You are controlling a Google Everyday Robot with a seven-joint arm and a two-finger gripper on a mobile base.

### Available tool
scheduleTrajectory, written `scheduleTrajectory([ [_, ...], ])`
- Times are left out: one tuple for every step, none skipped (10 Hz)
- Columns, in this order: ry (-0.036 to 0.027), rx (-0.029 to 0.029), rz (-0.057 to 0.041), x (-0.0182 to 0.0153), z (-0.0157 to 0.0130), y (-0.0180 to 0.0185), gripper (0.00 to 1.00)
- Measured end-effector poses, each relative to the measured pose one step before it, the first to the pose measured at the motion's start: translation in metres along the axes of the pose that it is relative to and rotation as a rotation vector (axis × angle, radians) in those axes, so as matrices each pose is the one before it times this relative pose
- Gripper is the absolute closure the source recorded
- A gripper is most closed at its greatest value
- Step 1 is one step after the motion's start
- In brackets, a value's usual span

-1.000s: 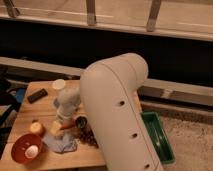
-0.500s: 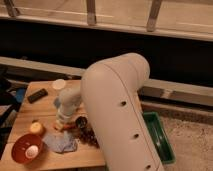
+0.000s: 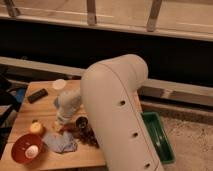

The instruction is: Place pepper in red bowl

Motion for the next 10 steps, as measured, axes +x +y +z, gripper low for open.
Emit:
scheduleTrajectory([
  [0.00207, -0.00089, -0.00196, 0.00025, -0.00013, 0.00059, 1.00],
  [0.00315, -0.00007, 0.00074, 0.00198, 0.00010, -0.00044, 1.00],
  [0.00312, 0.00122, -0.00538, 0.00033, -0.00193, 0.00120, 1.00],
  [-0.02191, 0.01530, -0.02206, -0.00779, -0.00702, 0.00121, 1.00],
  [-0.02135, 0.00967, -0.02223, -0.00823, -0.00950, 0.00333, 1.00],
  [-0.02335, 0.01113, -0.02340, -0.01072, -0.01504, 0.00364, 1.00],
  [-0.02280, 0.00710, -0.02706, -0.01362, -0.01781, 0.00581, 1.00],
  [-0.02403, 0.00120, -0.03260, -0.01626, -0.01918, 0.00761, 1.00],
  [-0.02081, -0.00298, -0.02945, -0.01367, -0.01405, 0.00557, 1.00],
  [-0.02220, -0.01108, -0.04350, -0.01657, -0.01086, 0.00852, 1.00],
])
